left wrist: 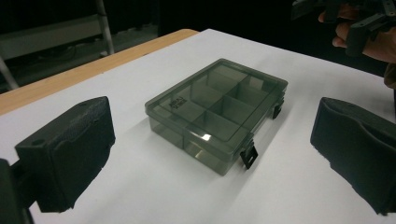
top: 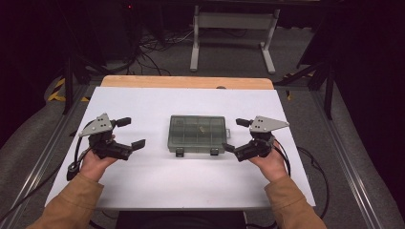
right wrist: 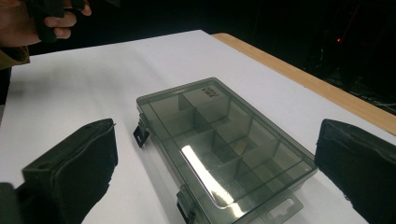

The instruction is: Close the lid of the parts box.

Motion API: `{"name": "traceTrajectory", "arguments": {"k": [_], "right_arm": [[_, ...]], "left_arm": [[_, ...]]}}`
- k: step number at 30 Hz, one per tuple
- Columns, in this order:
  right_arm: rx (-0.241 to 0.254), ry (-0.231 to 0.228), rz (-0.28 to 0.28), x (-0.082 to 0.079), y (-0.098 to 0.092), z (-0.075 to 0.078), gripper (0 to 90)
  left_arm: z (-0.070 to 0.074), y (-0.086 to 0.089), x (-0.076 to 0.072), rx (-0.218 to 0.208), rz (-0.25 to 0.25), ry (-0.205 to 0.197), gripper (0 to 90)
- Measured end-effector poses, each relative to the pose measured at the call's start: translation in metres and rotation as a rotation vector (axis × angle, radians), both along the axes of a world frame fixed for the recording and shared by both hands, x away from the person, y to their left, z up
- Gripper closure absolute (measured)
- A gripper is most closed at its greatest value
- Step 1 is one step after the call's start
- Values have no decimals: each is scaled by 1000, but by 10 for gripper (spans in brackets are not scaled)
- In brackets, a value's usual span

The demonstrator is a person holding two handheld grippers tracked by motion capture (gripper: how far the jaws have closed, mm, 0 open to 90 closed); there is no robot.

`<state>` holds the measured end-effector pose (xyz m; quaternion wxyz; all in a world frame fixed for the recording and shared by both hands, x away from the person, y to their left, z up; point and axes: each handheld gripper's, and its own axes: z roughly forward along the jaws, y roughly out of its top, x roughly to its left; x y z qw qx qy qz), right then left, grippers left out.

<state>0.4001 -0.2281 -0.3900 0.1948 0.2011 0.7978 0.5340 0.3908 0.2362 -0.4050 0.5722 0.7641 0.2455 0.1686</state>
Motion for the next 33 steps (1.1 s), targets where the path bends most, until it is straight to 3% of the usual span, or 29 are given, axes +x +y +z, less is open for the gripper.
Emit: {"name": "traceTrajectory", "arguments": {"k": [5, 15, 18, 20, 21, 22, 24, 27, 33], "right_arm": [[13, -38, -9, -8, -7, -6, 0], [51, -50, -48, -18, -20, -31, 0], [66, -42, -54, -21, -23, -40, 0], [67, -48, -66, -24, -26, -46, 0], [48, -57, -79, -26, -27, -50, 0], [48, -57, -79, -26, -27, -50, 0], [63, -42, -89, -28, -29, -55, 0], [76, -33, -106, -29, -33, -63, 0], [61, 8, -143, -30, -41, -78, 0]], "left_arm": [[-13, 13, -9, -29, 35, -18, 6], [-42, 34, -22, -83, 105, -43, 9], [-48, 38, -25, -75, 111, -53, 10], [-53, 40, -30, -58, 122, -85, 8], [-55, 40, -32, -56, 128, -90, 3], [-58, 41, -34, -76, 131, -94, 3], [-63, 44, -36, -106, 131, -88, 3], [-69, 44, -35, -80, 131, -72, 3], [-81, 43, -28, -69, 129, -14, 3]]}}
